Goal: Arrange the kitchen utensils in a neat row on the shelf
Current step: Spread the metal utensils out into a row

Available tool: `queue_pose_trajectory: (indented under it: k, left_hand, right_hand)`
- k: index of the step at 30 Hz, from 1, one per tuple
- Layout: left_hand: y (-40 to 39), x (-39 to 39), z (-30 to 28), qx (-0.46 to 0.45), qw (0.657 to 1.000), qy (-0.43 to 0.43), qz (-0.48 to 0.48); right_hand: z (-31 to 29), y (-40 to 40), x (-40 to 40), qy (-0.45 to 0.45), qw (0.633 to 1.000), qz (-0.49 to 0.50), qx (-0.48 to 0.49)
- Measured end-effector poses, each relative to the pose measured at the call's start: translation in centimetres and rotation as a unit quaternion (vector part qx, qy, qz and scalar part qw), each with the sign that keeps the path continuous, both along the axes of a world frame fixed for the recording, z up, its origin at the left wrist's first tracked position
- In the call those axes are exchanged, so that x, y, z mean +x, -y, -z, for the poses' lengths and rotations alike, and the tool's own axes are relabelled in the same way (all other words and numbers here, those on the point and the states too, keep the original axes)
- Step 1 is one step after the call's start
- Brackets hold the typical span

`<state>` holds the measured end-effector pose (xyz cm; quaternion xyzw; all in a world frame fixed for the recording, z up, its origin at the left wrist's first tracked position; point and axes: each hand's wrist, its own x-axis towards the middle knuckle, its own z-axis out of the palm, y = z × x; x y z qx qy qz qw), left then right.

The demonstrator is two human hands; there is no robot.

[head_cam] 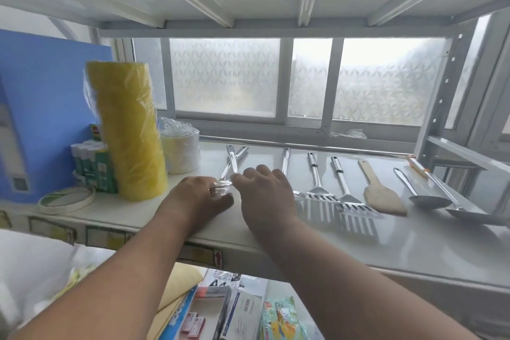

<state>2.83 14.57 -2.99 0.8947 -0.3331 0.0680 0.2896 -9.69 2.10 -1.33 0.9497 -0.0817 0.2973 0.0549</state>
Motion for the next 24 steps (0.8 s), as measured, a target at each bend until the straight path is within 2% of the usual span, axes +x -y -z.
queue_pose_trajectory:
  k: [7,12,16,19,24]
  left_hand:
    - [-0.1,-0.1,0.1,0.049,0.997,0.013,-0.054]
    - [0.1,0.4,0.1,0.107,0.993,0.034,-0.045]
    - [0.2,0.1,-0.1,0.086,0.994,0.057,-0.038]
    - [0.2,-0.1,-0.3,0.038,0.995,0.081,-0.053]
    - [-0.1,0.2,0.1,0.019,0.992,0.101,-0.074]
  right_hand:
    - [-0.1,0.3,-0.3,-0.008,0.998,0.054,0.021]
    - [-0.1,0.5,-0.1,-0.024,0.997,0.065,0.023]
    - [0.1,0.8,0.3,-0.033,0.998,0.05,0.03]
    - [0.4,0.9,0.6,-0.027,0.998,0.041,0.034]
    - [1.0,0.9,0.8,-0.049,0.994,0.052,0.089]
